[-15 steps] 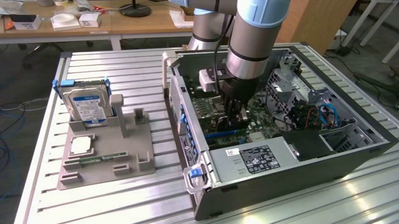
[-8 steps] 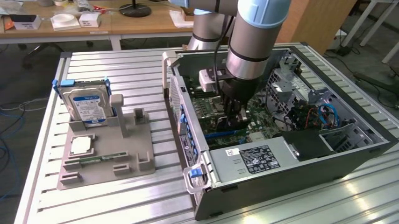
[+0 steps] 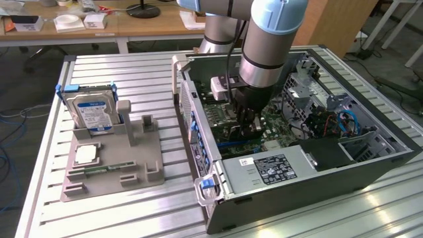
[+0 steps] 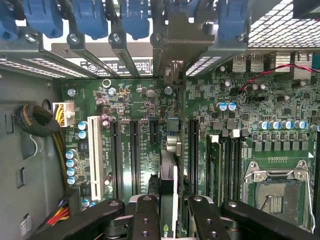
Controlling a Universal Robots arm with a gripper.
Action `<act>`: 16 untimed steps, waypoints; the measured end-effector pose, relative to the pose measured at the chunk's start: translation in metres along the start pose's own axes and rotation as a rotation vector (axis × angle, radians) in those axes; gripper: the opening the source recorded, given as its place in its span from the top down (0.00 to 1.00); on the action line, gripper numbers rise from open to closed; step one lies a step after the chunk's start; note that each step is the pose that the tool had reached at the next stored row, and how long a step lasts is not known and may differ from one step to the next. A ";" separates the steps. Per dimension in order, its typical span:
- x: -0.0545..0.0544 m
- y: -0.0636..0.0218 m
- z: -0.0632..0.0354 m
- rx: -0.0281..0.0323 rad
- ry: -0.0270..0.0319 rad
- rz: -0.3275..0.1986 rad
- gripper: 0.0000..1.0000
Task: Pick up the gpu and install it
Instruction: 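Insert the gpu into the slot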
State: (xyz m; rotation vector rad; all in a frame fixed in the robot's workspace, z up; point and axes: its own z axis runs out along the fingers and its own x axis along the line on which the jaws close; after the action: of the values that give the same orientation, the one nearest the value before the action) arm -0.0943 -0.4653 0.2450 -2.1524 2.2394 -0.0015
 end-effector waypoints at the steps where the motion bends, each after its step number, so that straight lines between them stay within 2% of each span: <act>1: 0.000 0.0000 0.0001 0.0000 -0.0001 0.000 0.73; 14: -0.003 0.0001 -0.0017 0.0025 -0.0005 0.000 0.73; 16: -0.003 0.0003 -0.0029 0.0054 -0.0005 0.000 0.73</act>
State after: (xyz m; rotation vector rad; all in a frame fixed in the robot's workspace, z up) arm -0.0946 -0.4622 0.2479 -2.1497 2.2364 -0.0070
